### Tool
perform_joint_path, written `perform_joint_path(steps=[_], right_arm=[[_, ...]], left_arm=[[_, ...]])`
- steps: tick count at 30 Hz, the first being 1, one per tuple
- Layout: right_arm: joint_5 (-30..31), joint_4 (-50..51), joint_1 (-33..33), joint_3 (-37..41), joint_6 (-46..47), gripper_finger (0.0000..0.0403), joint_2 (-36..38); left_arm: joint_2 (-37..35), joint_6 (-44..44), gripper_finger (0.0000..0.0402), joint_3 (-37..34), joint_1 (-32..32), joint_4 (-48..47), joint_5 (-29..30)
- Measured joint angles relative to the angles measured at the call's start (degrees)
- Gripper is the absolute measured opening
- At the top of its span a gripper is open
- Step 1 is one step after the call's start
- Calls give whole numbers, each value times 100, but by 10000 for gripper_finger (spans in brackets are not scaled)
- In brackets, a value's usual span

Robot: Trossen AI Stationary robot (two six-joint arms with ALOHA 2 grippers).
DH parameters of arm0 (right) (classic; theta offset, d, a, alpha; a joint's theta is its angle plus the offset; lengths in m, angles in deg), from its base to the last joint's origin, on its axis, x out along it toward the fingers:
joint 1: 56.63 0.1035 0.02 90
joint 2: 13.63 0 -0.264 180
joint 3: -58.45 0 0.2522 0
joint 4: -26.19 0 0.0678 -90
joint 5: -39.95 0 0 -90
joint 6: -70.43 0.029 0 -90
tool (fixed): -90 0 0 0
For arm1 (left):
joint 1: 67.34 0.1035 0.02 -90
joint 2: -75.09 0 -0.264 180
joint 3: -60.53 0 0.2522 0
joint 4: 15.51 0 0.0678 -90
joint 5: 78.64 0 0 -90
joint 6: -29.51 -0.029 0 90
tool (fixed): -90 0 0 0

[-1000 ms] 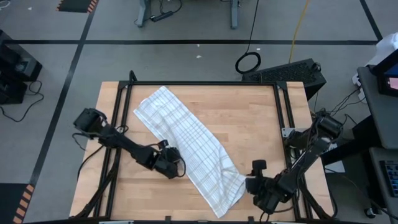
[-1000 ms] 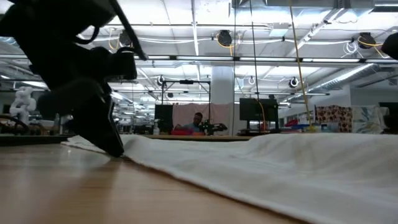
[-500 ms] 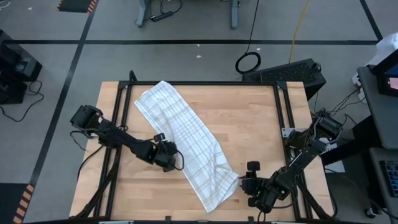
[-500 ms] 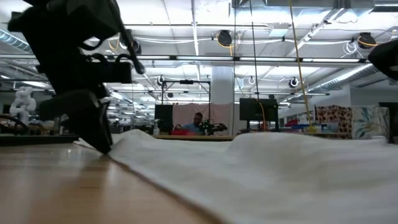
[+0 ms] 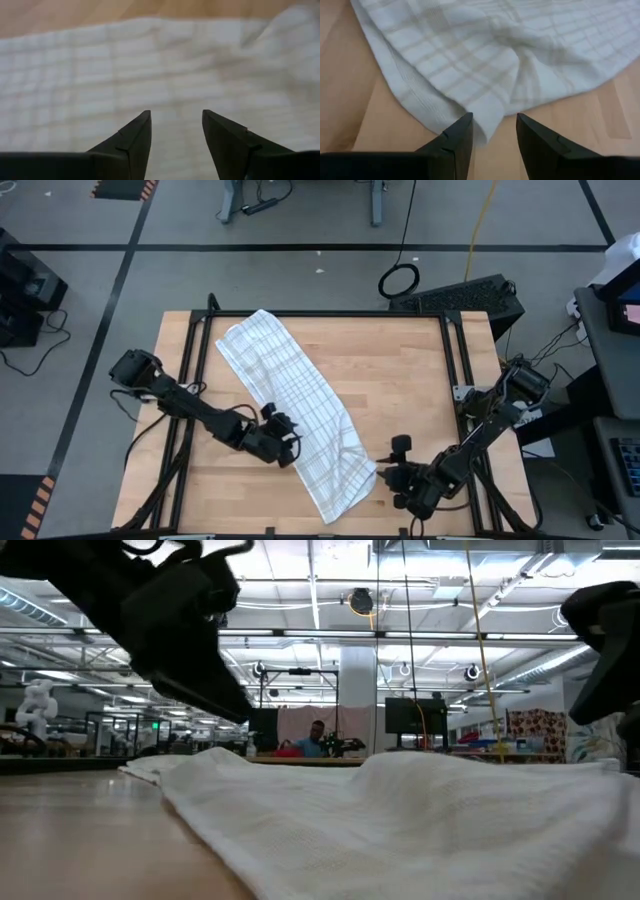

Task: Roll towel
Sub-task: Fold the white towel

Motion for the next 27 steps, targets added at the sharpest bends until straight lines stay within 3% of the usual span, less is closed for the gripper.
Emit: perform_joint_path(steps=[13, 18, 27], right_arm=[[-469, -318, -295, 342, -436, 132, 0], [-874, -927, -409, 420, -914, 96, 0], [-806, -852, -563, 433, -914, 7, 9]], left_arm=[[617, 8, 182, 2, 28, 434, 11], [844, 10, 182, 2, 66, 386, -30], [1182, 86, 182, 24, 180, 495, -208]])
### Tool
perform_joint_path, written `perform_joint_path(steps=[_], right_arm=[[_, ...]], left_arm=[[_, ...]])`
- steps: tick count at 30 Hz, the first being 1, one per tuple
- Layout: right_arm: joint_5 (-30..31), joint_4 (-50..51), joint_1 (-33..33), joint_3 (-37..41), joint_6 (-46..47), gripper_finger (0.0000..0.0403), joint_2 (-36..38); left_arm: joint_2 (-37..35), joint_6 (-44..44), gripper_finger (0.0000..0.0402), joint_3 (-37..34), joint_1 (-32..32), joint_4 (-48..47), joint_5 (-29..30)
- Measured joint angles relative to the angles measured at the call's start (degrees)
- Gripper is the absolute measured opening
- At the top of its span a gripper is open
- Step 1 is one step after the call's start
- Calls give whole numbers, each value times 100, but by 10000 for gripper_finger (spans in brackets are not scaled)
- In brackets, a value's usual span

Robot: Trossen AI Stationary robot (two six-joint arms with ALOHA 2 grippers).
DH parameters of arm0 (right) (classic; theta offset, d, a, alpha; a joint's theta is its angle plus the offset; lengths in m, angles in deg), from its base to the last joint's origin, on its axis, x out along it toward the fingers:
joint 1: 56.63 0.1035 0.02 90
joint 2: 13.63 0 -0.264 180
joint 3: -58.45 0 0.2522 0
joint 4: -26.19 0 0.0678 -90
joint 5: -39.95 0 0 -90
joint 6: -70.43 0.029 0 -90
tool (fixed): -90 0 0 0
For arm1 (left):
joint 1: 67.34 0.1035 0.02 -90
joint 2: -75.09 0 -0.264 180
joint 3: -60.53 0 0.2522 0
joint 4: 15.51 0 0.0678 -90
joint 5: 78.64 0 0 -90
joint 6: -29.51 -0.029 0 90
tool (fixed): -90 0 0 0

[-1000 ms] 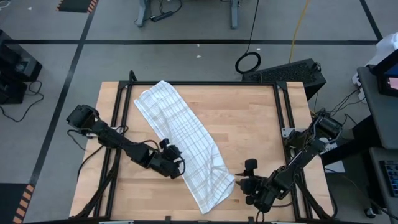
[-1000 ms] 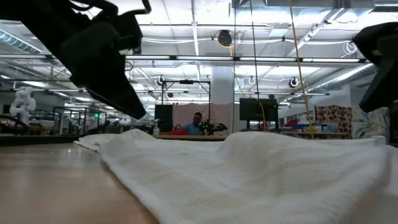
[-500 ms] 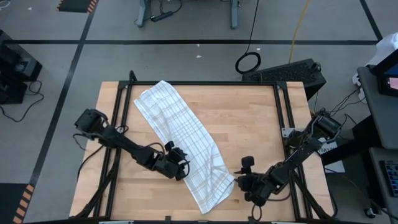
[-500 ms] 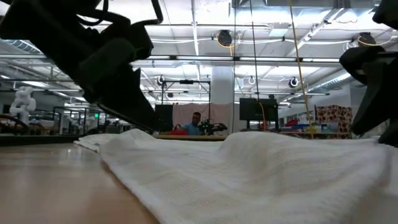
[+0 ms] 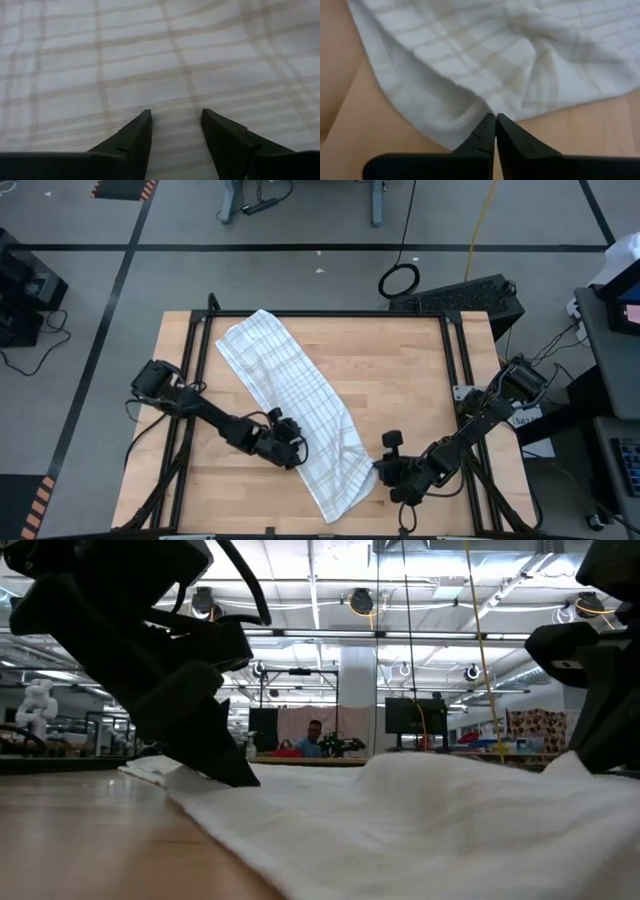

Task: Roll towel
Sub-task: Fold the white towel

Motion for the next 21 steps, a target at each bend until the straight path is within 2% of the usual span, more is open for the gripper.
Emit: perform_joint_path(steps=[5, 13, 21], right_arm=[[163, 248, 176, -2, 637, 2, 236], [215, 1515, 774, -240, 2072, 1, 520], [283, 2442, 1201, -648, 3033, 0, 524]], left_arm=[[51, 86, 182, 4, 21, -46, -4], [25, 45, 182, -2, 25, -88, 14], [36, 49, 182, -18, 36, -151, 451]])
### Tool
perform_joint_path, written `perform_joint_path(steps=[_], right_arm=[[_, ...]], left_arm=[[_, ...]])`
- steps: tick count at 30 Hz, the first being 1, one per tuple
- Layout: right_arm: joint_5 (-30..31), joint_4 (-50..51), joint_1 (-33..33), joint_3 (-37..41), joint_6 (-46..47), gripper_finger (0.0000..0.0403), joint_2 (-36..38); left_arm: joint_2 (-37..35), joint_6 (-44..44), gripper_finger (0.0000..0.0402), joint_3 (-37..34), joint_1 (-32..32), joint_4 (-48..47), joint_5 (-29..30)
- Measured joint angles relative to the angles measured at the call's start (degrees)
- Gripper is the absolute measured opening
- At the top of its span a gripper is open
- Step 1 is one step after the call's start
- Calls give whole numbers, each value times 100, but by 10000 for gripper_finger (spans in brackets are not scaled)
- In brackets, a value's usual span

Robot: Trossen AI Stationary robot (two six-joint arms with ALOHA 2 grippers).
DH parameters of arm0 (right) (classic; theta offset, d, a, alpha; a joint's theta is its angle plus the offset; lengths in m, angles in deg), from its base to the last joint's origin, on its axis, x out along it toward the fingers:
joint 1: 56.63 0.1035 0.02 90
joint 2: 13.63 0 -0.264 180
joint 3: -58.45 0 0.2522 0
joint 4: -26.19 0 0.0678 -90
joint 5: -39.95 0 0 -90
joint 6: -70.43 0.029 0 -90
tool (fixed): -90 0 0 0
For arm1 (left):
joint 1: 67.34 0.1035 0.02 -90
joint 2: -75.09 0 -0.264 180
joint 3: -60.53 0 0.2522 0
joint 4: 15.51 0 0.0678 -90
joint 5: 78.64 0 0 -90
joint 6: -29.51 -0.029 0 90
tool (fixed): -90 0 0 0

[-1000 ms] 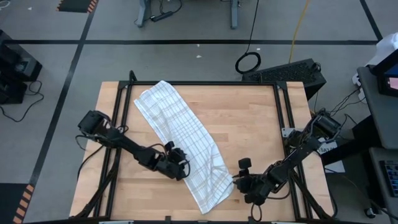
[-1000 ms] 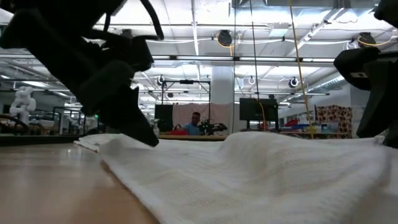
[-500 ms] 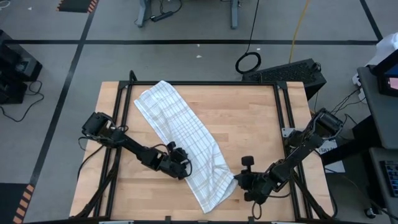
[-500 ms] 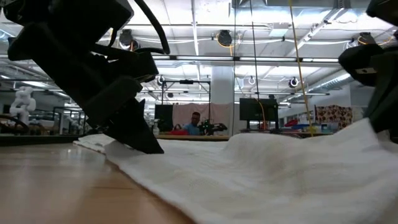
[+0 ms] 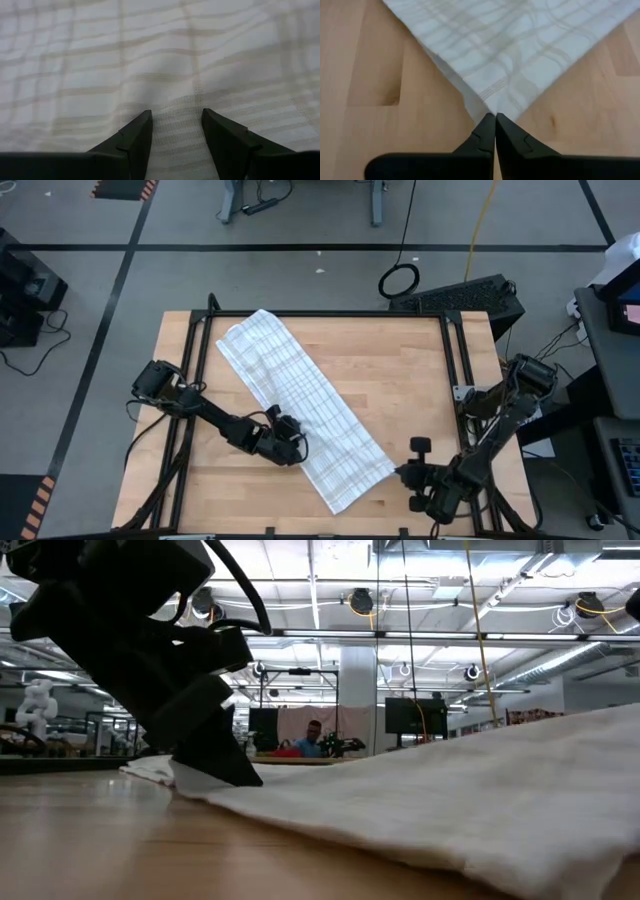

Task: Roll towel
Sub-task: Fold the white towel

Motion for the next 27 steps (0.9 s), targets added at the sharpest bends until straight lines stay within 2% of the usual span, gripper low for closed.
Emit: perform_joint_path(steps=[9, 15, 17, 20, 22, 24, 27], right_arm=[[82, 131, 49, -6, 298, 1, 0], [116, 64, 56, -6, 330, 46, 0], [-38, 65, 100, -8, 445, 66, 0], [-668, 112, 196, -12, 709, 90, 0], [-782, 67, 277, -12, 836, 98, 0], [-290, -199, 378, -12, 764, 99, -1], [955, -1177, 401, 22, 37, 93, -67]], left_arm=[[-8, -9, 182, -11, 26, 232, 28], [-236, -169, 182, -15, -21, 764, 4], [-322, -168, 182, -13, -83, 799, -27], [-435, -121, 182, -9, -240, 779, -288], [-477, 24, 182, -7, -377, 613, -298], [-484, 281, 182, -6, -460, 466, -113], [-485, 800, 182, -6, -488, 134, 344]])
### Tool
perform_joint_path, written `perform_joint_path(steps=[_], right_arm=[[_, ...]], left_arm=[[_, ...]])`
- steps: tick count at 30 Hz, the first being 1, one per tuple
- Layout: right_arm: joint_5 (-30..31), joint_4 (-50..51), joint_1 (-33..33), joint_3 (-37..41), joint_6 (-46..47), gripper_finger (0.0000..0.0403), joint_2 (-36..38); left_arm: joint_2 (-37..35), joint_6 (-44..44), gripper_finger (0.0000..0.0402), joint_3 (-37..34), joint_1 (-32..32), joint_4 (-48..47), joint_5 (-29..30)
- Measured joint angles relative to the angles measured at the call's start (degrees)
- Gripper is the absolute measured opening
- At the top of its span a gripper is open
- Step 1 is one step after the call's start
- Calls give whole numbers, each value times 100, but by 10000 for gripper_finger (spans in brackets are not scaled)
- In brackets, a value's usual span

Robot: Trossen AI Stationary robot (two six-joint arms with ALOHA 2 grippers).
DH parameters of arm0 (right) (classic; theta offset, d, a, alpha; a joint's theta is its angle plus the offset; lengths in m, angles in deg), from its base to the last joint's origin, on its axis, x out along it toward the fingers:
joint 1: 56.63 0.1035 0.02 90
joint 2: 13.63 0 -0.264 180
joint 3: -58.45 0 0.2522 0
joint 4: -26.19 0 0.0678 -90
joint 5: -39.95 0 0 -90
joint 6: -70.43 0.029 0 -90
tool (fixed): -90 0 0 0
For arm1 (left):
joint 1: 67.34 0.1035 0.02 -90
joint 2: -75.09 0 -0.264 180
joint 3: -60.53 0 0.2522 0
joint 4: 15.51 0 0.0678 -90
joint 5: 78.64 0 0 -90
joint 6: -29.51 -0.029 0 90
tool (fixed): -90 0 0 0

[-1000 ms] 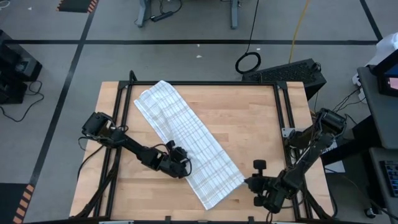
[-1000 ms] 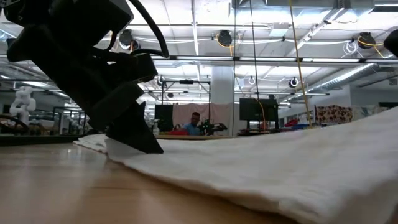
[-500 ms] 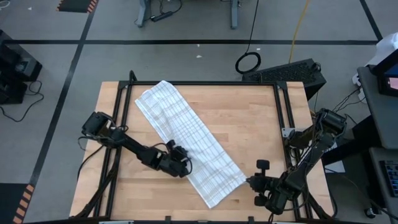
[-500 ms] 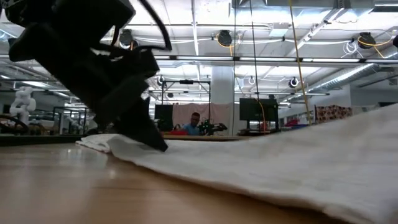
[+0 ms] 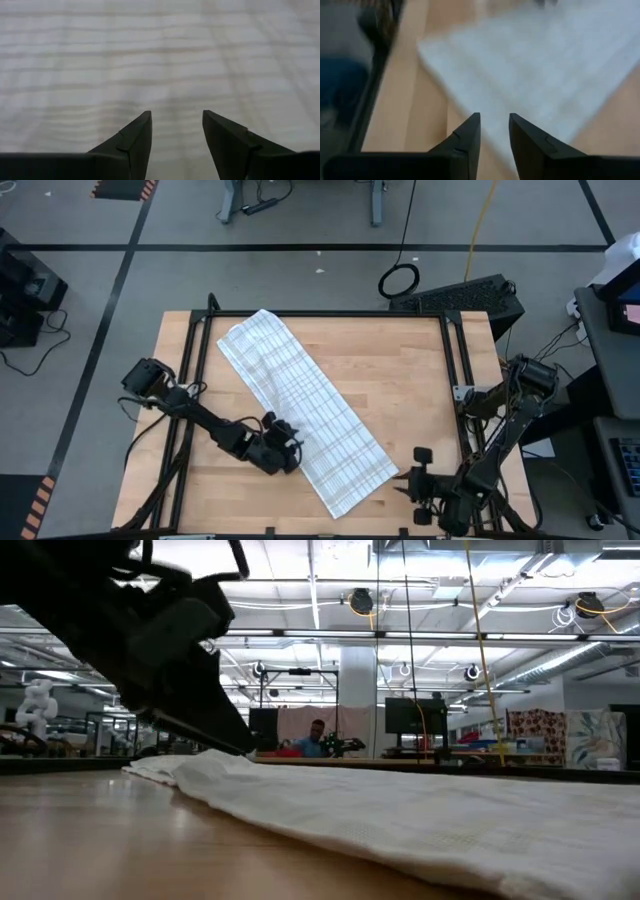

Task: Roll towel
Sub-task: Fold the white towel

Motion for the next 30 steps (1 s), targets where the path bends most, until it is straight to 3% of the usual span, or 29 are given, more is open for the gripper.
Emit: perform_joint_path(steps=[3, 7, 11, 14, 19, 25, 30], right_arm=[[665, -1065, -248, 183, -985, 78, -183], [756, -2383, -855, 451, -2003, 43, -515], [-234, -3342, -1581, 626, -3100, 6, -791], [-899, -3678, -2092, 639, -3695, 7, -919], [-1640, -4146, -2848, 641, -4508, 2, -1173], [-2443, -4697, -3451, 641, -4295, 1, -1749], [-2374, -5085, -3465, 615, -3287, 1, -2206]], left_arm=[[-2, 509, 182, 0, 80, -290, 419], [-165, 743, 182, 5, 300, -627, 750], [-389, 727, 182, 1, 614, -1130, 750], [-638, 522, 182, 2, 884, -1494, 755], [-870, -536, 179, 11, 1742, -1784, 303], [-866, -1483, 141, 9, 2767, -1912, -482], [-866, -2266, 109, -135, 3564, -1831, -643]])
